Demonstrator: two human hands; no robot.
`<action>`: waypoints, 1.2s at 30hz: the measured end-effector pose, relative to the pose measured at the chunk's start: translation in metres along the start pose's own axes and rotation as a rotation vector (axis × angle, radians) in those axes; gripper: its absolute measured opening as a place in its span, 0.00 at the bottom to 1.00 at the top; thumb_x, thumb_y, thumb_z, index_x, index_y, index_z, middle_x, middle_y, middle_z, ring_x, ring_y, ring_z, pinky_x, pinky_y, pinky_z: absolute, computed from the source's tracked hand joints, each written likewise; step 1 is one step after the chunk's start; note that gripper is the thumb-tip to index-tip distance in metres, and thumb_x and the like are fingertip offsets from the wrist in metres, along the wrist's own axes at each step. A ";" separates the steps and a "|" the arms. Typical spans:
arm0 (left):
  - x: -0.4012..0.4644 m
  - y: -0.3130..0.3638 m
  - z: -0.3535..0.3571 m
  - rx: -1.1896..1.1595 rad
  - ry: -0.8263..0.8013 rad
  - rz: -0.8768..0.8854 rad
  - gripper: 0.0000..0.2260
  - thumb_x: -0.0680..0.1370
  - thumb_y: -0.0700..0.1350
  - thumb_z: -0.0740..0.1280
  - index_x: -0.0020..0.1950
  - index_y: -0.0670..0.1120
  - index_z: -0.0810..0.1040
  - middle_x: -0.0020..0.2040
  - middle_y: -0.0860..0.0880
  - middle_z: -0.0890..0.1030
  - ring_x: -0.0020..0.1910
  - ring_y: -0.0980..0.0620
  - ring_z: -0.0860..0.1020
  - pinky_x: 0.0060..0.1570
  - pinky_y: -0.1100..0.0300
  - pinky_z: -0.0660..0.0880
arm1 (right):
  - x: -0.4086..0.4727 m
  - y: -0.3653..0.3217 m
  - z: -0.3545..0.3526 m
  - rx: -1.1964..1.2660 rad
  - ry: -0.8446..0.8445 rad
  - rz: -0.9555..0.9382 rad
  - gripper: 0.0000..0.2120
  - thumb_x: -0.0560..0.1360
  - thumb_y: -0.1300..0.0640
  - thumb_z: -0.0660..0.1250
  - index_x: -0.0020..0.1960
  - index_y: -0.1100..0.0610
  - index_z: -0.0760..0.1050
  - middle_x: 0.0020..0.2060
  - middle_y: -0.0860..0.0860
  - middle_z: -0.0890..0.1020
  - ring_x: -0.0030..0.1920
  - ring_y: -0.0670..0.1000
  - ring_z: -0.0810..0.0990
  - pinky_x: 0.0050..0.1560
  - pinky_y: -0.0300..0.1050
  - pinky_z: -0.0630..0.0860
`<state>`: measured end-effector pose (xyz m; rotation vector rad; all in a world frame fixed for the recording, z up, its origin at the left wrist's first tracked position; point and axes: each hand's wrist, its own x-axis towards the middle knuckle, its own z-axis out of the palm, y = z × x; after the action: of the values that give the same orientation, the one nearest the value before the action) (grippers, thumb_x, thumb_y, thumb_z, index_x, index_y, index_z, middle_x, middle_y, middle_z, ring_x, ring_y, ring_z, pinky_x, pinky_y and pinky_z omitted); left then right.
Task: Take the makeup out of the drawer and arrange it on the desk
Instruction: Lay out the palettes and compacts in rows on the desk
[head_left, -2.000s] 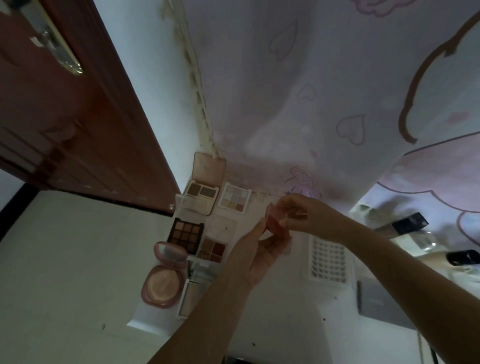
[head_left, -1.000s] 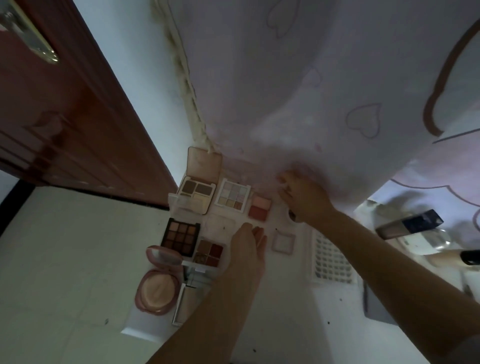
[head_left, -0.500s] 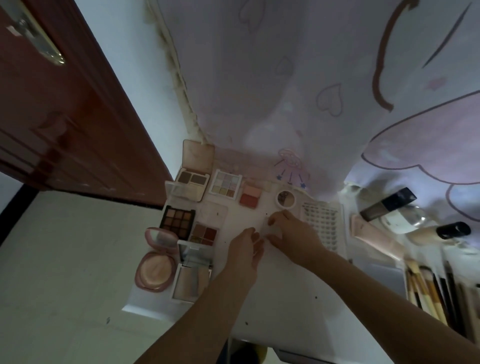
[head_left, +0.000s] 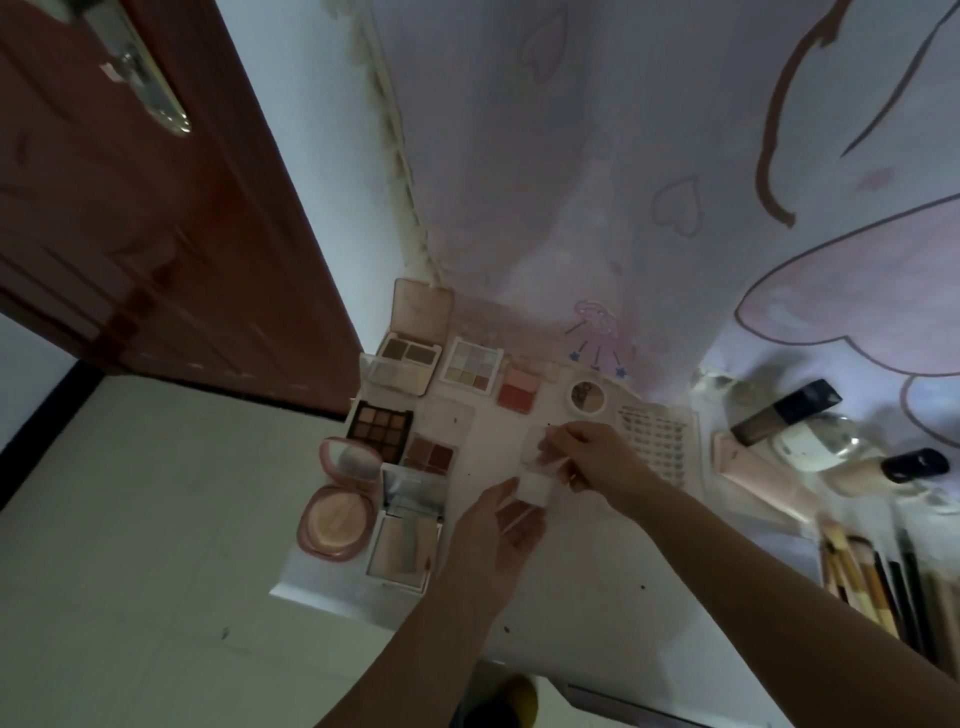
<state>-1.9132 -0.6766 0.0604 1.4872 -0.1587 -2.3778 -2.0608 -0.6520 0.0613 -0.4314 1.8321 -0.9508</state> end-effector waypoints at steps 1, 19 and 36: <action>0.001 0.002 -0.001 -0.026 -0.012 -0.004 0.06 0.78 0.40 0.64 0.50 0.39 0.77 0.38 0.41 0.79 0.35 0.46 0.77 0.45 0.52 0.76 | 0.004 -0.001 0.002 0.003 0.006 0.010 0.12 0.79 0.55 0.61 0.43 0.60 0.78 0.36 0.52 0.81 0.25 0.44 0.72 0.23 0.33 0.69; 0.009 0.004 0.004 -0.134 0.191 0.202 0.07 0.80 0.40 0.58 0.52 0.44 0.75 0.48 0.45 0.77 0.51 0.48 0.76 0.57 0.53 0.73 | 0.045 -0.007 0.039 -0.261 0.103 -0.131 0.10 0.78 0.63 0.61 0.57 0.60 0.75 0.38 0.53 0.80 0.29 0.47 0.80 0.27 0.36 0.76; 0.028 0.005 0.078 0.142 0.016 0.069 0.09 0.80 0.40 0.57 0.43 0.42 0.73 0.37 0.46 0.74 0.37 0.51 0.72 0.47 0.58 0.74 | 0.032 -0.003 -0.039 -1.150 0.197 -0.473 0.23 0.77 0.52 0.60 0.72 0.52 0.62 0.65 0.55 0.70 0.64 0.57 0.70 0.58 0.52 0.73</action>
<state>-1.9923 -0.6967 0.0726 1.5363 -0.3762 -2.3424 -2.1100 -0.6586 0.0524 -1.5552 2.3816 -0.1037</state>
